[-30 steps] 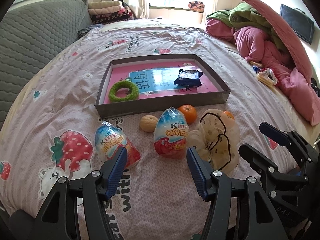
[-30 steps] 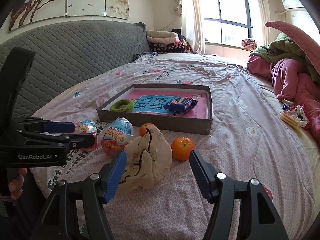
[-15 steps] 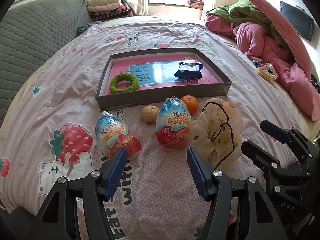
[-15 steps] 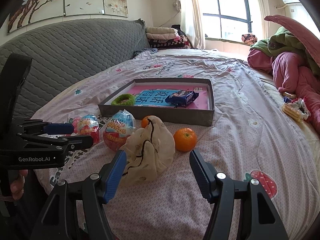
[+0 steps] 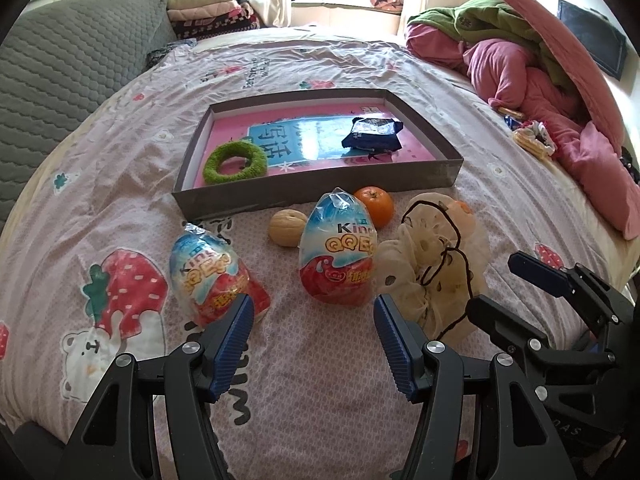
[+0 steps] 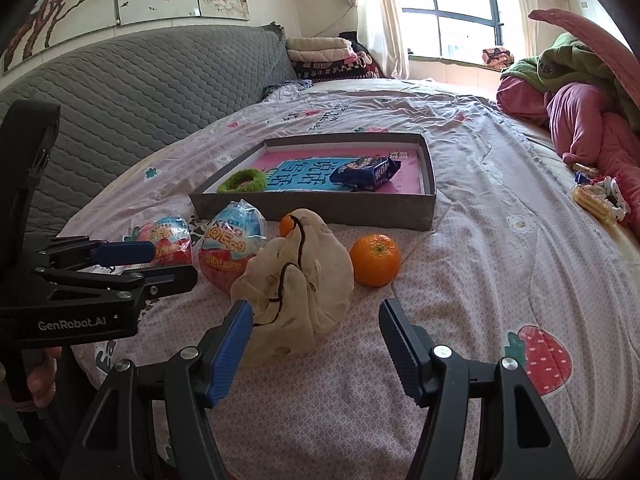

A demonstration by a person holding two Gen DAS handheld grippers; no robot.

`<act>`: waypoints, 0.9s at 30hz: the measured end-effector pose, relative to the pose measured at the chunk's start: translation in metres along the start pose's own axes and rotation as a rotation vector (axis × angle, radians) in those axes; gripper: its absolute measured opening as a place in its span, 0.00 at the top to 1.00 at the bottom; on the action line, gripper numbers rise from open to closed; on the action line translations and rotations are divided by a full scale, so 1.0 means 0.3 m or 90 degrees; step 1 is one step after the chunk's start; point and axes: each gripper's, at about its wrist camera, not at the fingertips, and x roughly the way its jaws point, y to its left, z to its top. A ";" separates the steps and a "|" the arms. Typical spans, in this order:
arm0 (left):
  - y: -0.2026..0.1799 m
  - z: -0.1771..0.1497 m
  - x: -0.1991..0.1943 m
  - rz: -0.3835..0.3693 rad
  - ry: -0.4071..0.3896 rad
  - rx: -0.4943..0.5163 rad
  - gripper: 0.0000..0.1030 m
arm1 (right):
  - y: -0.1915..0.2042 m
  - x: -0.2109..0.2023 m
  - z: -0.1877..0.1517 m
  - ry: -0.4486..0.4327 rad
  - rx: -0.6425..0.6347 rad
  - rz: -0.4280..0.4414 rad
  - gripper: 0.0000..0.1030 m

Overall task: Organize objects
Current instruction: 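Move the right tool to the cream cloth bag while the left tool approaches the large Kinder Joy egg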

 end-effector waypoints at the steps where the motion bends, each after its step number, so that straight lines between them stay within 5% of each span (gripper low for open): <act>1: 0.000 0.003 0.005 -0.001 0.000 -0.001 0.38 | -0.002 0.003 0.000 0.001 0.002 0.002 0.37; 27: 0.014 0.065 0.142 -0.075 0.014 -0.039 0.37 | -0.033 0.094 -0.004 0.040 0.063 0.033 0.37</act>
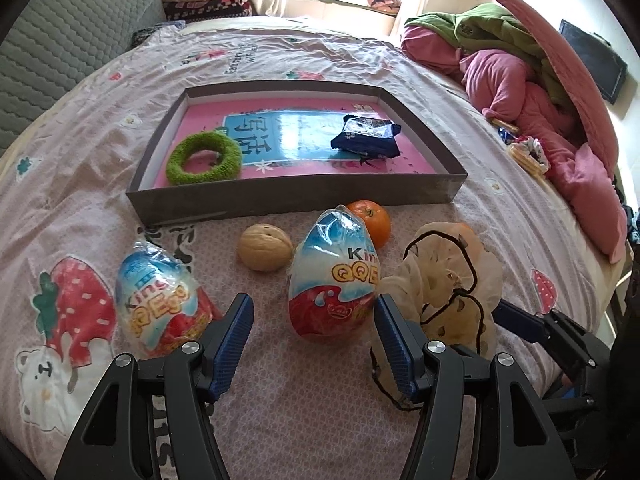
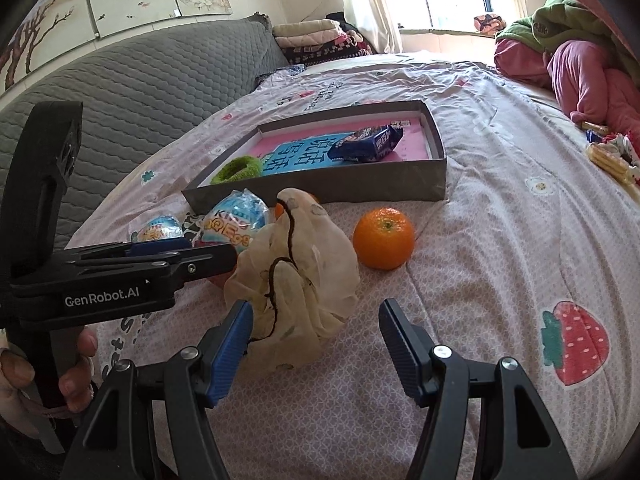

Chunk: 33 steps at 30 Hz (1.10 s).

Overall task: Organize objects
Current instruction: 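Move the right tool to the cream cloth bag while the left tool approaches the large Kinder Joy egg, then close the right tool on the cloth bag while the left tool grasps the Kinder Joy egg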

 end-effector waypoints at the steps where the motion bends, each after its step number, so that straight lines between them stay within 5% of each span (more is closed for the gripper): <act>1: 0.000 0.001 0.007 -0.007 0.003 -0.003 0.37 | 0.002 0.004 -0.003 0.001 0.000 -0.001 0.37; 5: -0.003 0.002 0.030 -0.017 0.008 -0.007 0.36 | 0.005 0.024 -0.002 0.007 0.000 -0.001 0.42; 7: -0.005 0.003 0.040 -0.021 0.011 -0.009 0.35 | 0.006 0.034 -0.003 0.010 0.000 0.002 0.56; 15: -0.006 0.009 0.072 -0.026 0.024 -0.017 0.35 | 0.001 0.059 -0.005 0.024 0.013 0.035 0.78; 28: -0.013 0.016 0.081 -0.059 0.017 -0.038 0.36 | 0.017 0.051 -0.007 0.023 -0.003 0.041 0.83; 33: -0.013 0.012 0.087 -0.061 0.019 -0.043 0.50 | 0.013 0.054 -0.007 0.028 0.002 0.050 0.83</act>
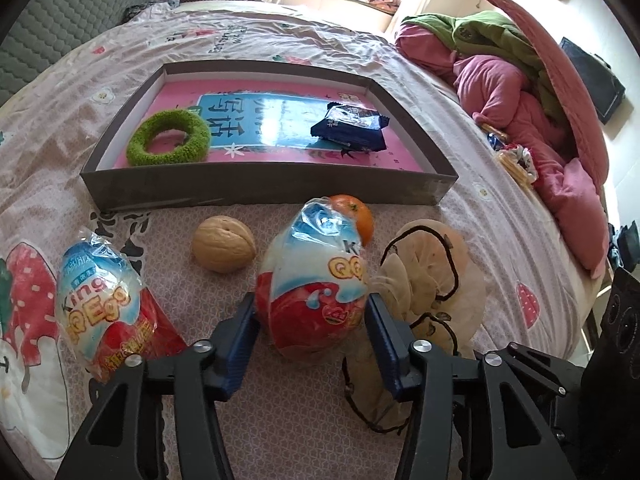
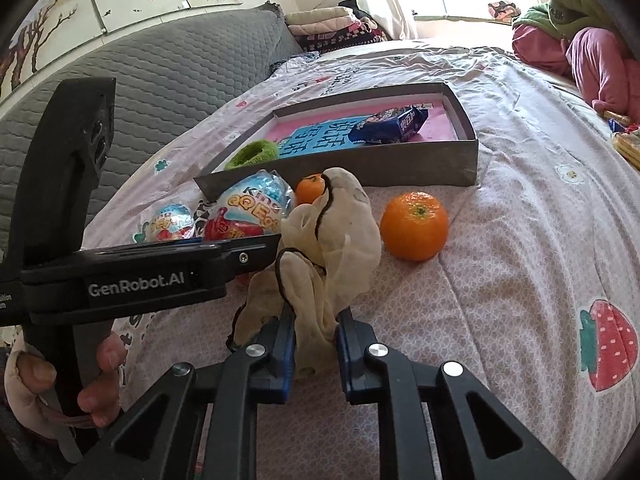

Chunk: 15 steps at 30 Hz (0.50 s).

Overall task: Organize objects
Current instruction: 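Close the right tool on the cloth bag while the left tool grasps the Kinder Joy egg, then lift and carry the Kinder egg and cloth bag over the pink tray with both tools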

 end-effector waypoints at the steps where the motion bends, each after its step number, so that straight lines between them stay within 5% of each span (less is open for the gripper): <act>1: 0.005 0.001 0.001 -0.003 0.001 -0.005 0.50 | -0.002 0.000 0.000 0.001 0.003 0.003 0.83; 15: 0.027 0.001 -0.062 -0.001 -0.049 -0.007 0.51 | 0.009 -0.005 0.001 -0.012 -0.022 -0.011 0.83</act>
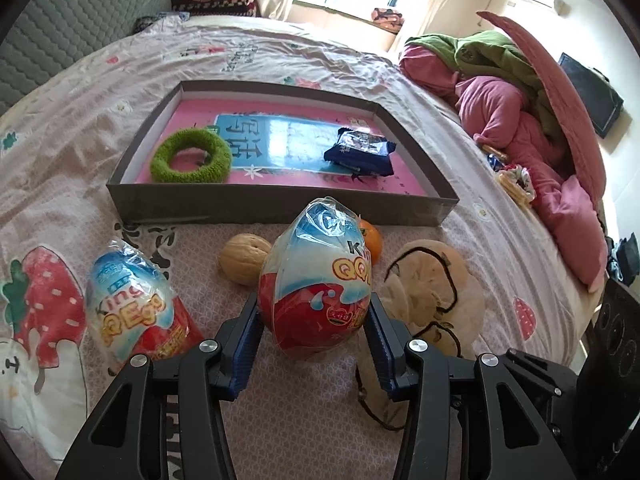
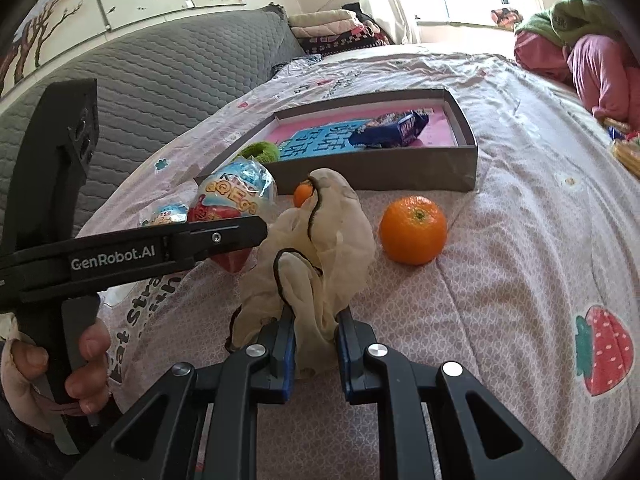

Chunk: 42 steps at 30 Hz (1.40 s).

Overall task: Organize objects
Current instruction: 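Lift and carry the Kinder egg and cloth bag over the pink tray with both tools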

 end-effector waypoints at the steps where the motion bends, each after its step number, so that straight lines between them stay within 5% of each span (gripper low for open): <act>1: -0.003 -0.003 -0.005 0.000 -0.001 0.004 0.51 | 0.003 -0.002 0.000 -0.002 -0.004 0.000 0.83; 22: -0.068 -0.058 -0.138 0.048 -0.078 0.109 0.51 | -0.008 -0.103 0.044 -0.106 -0.013 0.020 0.84; 36: -0.041 -0.051 -0.203 0.044 -0.106 0.105 0.51 | 0.089 -0.177 0.048 -0.180 -0.120 -0.051 0.84; 42: -0.026 -0.042 -0.236 0.048 -0.125 0.097 0.51 | 0.124 -0.162 0.058 -0.185 -0.132 -0.037 0.84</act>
